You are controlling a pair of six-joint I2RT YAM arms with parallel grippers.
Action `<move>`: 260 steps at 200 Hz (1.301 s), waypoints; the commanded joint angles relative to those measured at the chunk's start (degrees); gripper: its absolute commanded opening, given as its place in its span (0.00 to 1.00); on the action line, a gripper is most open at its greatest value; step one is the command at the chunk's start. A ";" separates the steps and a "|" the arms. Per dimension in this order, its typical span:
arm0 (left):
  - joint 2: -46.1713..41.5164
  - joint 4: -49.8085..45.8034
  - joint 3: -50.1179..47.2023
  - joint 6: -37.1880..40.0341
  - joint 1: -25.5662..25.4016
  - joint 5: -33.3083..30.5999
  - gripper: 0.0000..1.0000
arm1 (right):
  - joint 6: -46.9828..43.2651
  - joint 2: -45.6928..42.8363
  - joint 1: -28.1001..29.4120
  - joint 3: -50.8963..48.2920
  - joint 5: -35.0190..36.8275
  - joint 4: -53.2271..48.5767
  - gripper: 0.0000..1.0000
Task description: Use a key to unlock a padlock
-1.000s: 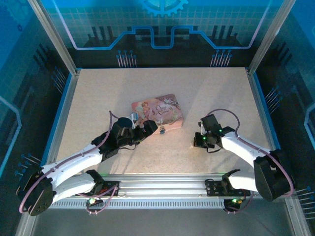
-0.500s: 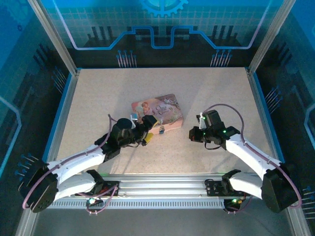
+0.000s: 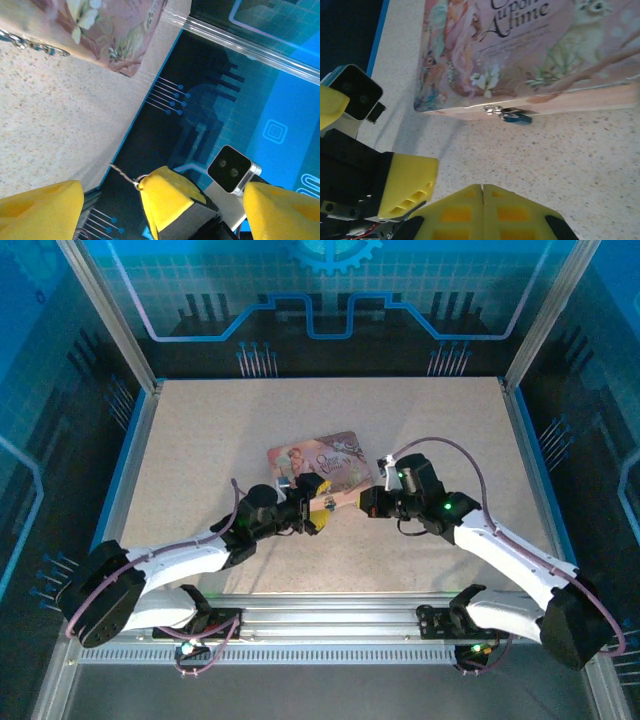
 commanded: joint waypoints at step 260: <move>6.12 15.50 -4.99 -11.87 -2.98 -7.64 0.47 | 1.67 4.84 8.97 6.44 1.72 4.82 0.02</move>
